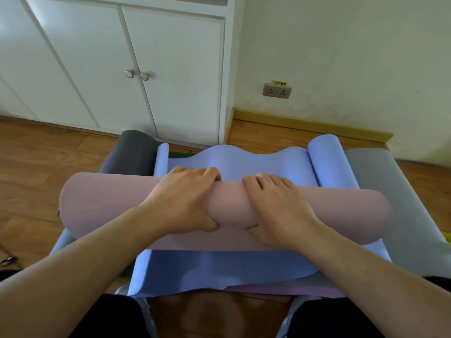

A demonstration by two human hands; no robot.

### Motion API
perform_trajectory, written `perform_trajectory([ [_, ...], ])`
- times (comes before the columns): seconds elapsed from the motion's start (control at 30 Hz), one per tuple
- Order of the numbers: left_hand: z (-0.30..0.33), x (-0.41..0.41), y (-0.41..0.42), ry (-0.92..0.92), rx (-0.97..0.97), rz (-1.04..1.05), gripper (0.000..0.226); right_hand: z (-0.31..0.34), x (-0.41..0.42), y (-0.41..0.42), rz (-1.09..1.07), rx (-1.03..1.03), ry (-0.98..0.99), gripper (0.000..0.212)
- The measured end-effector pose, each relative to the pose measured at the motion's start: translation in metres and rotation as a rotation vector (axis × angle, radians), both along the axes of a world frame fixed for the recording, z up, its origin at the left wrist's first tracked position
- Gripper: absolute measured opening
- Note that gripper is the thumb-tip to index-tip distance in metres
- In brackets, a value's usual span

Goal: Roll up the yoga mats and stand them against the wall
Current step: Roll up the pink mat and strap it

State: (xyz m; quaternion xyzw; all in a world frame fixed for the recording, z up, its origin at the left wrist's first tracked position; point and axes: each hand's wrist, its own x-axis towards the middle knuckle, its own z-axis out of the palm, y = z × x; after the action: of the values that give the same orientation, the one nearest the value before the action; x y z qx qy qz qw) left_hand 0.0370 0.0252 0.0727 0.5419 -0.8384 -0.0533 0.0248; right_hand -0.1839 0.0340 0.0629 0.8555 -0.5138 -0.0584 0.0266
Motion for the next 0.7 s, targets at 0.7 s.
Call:
perform_trajectory([
  [0.7, -0.005, -0.008, 0.011, -0.138, -0.149, -0.003, 0.095, 0.008, 0.0, -0.002, -0.022, -0.006, -0.073, 0.061],
])
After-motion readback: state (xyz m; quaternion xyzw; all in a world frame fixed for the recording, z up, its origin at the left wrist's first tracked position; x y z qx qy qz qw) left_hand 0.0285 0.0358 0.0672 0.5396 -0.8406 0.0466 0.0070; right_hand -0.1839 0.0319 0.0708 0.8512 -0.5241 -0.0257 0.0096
